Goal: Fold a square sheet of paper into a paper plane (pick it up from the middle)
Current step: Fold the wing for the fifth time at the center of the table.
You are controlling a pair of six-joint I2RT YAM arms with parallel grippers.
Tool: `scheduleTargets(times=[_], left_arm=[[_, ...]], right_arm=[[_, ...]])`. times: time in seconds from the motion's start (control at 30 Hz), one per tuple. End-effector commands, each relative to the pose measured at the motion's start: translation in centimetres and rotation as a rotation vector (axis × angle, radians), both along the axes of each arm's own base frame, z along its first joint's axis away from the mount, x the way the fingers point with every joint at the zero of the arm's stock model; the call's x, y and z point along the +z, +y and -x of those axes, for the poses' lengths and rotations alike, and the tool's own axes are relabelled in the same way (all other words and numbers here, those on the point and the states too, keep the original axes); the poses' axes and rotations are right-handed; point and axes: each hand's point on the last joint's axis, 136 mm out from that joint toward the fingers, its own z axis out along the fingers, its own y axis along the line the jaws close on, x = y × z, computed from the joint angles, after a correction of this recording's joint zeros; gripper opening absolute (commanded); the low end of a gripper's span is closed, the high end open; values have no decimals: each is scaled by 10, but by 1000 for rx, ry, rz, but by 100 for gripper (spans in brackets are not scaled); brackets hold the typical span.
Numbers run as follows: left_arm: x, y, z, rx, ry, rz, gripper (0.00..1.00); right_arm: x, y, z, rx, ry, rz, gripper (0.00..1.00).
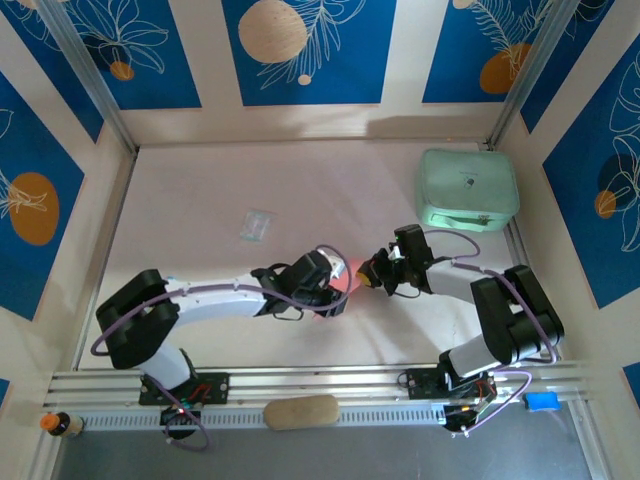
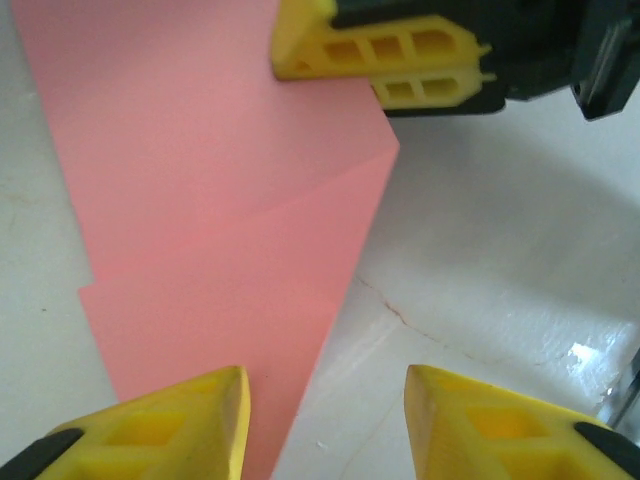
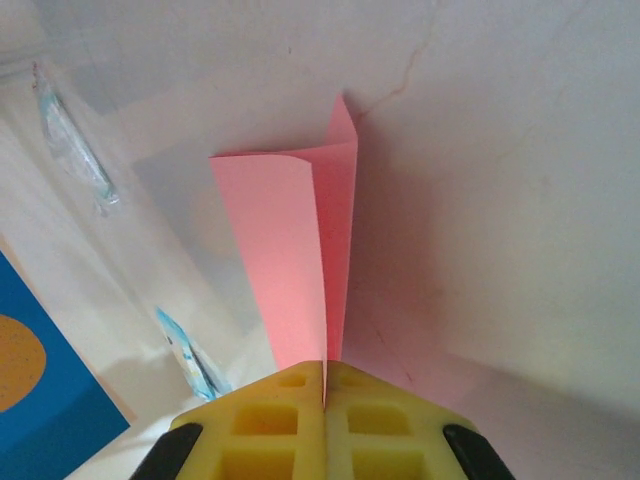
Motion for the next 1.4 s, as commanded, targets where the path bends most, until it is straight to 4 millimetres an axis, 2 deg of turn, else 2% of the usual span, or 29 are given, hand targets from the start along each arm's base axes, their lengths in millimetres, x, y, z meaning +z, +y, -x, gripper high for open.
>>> scheduleTargets(times=[0.0, 0.27, 0.4, 0.7, 0.8, 0.87, 0.97, 1.13, 1.37], left_arm=[[-13, 7, -3, -42, -95, -165, 46], [-30, 18, -3, -36, -203, -396, 48], [-36, 21, -3, -35, -228, -441, 47], [-38, 20, -2, -57, -247, -456, 33], [-34, 14, -2, -62, -258, -441, 34], [-29, 10, -1, -68, -276, -430, 38], [-26, 5, -1, -74, -295, -425, 38], [-33, 9, -1, -71, -290, -455, 32], [-39, 13, -1, -69, -280, -483, 32]], right_arm=[[2, -1, 2, -20, 7, 9, 0], [8, 5, 2, 17, -17, 44, 0], [11, 6, 2, 32, -25, 57, 0], [12, 6, 2, 39, -27, 72, 0], [11, 7, 2, 45, -25, 77, 0], [10, 8, 3, 47, -21, 76, 0], [10, 8, 2, 47, -20, 75, 0], [8, 8, 3, 46, -14, 75, 0], [9, 8, 2, 45, -18, 74, 0]])
